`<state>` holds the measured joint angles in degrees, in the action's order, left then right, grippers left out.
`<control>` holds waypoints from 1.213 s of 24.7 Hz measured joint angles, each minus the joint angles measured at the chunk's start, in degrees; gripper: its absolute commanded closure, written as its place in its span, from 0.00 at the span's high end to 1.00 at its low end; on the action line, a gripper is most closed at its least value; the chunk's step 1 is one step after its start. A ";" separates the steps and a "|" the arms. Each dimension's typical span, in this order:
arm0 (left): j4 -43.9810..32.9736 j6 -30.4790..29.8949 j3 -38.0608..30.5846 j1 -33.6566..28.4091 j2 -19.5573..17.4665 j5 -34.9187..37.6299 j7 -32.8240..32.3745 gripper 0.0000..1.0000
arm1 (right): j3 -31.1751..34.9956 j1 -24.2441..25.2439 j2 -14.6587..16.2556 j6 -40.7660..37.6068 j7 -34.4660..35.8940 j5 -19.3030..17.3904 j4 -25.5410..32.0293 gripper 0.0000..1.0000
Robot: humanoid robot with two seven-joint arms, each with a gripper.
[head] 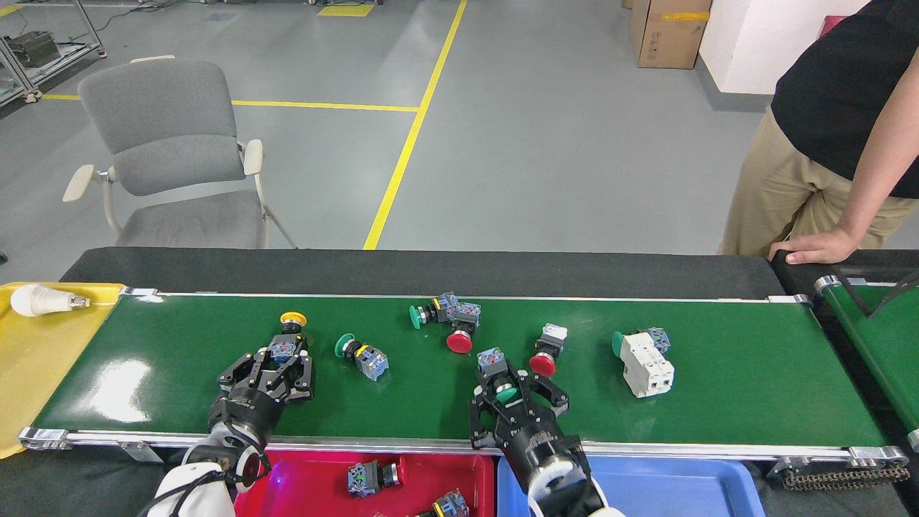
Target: Pick switch part from conveyor to tray
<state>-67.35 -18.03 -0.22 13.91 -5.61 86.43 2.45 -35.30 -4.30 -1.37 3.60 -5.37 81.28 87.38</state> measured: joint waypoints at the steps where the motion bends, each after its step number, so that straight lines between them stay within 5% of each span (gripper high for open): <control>1: -5.33 -2.43 0.02 -3.03 -0.11 0.00 0.00 0.27 | -2.07 1.58 0.48 -1.34 -0.01 0.22 2.25 0.98; 4: -20.91 -13.11 -0.28 -14.39 -0.62 0.02 -1.05 0.93 | -7.40 2.69 1.24 -2.75 -0.03 1.89 4.51 0.99; 5: -25.39 -15.93 -0.38 -18.06 -0.50 0.03 -1.56 1.00 | -8.58 2.70 1.24 -3.03 -0.03 2.18 4.63 0.99; 8: -32.88 -19.62 -0.37 -26.54 0.59 0.01 -2.01 1.00 | -9.48 3.11 1.25 -3.17 -0.05 2.39 4.96 0.99; 12: -33.85 -20.45 -1.40 -28.70 3.23 0.02 -2.14 1.00 | -8.58 4.61 2.18 -3.40 -0.14 2.41 7.25 0.99; 20: -30.93 3.29 -12.49 -29.03 3.10 -0.22 -2.19 1.00 | 15.11 18.13 3.63 7.96 11.84 0.97 11.80 0.99; 24: -30.08 5.80 -14.59 -28.83 2.94 -0.41 -2.32 1.00 | 23.89 20.33 2.52 8.70 13.69 -3.06 10.52 1.00; 30: -26.39 6.34 -11.27 -20.37 2.94 -0.10 -5.98 1.00 | 23.23 18.00 2.56 6.92 14.18 -3.28 9.00 1.00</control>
<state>-93.74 -11.69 -11.49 -6.46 -2.66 86.34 -3.53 -12.07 13.70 1.19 10.52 8.81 78.00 96.38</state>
